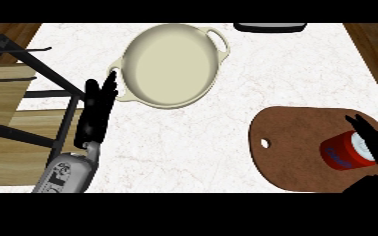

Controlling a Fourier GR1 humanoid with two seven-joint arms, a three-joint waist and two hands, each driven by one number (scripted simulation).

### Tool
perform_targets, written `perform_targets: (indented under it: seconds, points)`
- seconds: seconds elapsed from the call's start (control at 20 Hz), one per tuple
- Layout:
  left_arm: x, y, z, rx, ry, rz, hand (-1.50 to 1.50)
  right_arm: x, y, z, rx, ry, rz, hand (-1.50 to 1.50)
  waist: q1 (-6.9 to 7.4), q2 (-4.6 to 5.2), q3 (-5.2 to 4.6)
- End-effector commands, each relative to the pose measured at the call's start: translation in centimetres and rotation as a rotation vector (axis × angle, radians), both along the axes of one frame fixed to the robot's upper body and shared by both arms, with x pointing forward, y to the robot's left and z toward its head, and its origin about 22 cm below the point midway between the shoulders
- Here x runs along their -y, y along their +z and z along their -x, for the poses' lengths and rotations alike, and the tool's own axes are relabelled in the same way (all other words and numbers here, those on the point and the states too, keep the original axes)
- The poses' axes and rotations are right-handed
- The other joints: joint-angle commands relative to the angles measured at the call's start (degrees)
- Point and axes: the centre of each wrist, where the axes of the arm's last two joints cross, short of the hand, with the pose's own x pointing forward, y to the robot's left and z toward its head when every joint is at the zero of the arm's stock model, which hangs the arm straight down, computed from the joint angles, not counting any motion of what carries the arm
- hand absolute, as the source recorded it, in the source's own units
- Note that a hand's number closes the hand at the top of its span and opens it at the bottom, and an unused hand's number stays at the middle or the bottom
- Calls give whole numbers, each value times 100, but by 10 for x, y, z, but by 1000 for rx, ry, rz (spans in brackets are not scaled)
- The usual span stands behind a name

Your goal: Pick the can from the cutting board and place it in the pot

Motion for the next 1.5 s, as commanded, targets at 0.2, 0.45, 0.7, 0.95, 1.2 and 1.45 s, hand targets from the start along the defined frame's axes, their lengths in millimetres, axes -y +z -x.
perform_targets:
  seconds: [0.2, 0.45, 0.7, 0.95, 1.2, 1.45]
  points:
    - [-88, -11, 17, -78, 93, -204, 0, -5, -21, -1, -25, -4, -36, 150, 75, 34, -26]
    - [-85, -4, 14, -49, 106, -224, 0, 6, -18, -12, 73, 64, 25, 150, 131, 37, -18]
    - [-77, -1, 13, -61, 96, -220, 0, 6, -18, -12, 146, 119, 114, 150, 72, 20, -19]
    - [-83, -12, 16, -70, 102, -215, 0, -6, -7, -19, 230, 129, 141, 150, 26, 24, -28]
    - [-62, -19, 16, -88, 133, -203, 0, -67, -44, 15, 127, -289, 78, 150, -150, -63, -70]
    - [-57, -20, 16, -95, 145, -207, 0, -100, -38, 22, 183, -451, 181, 150, -61, -72, -110]
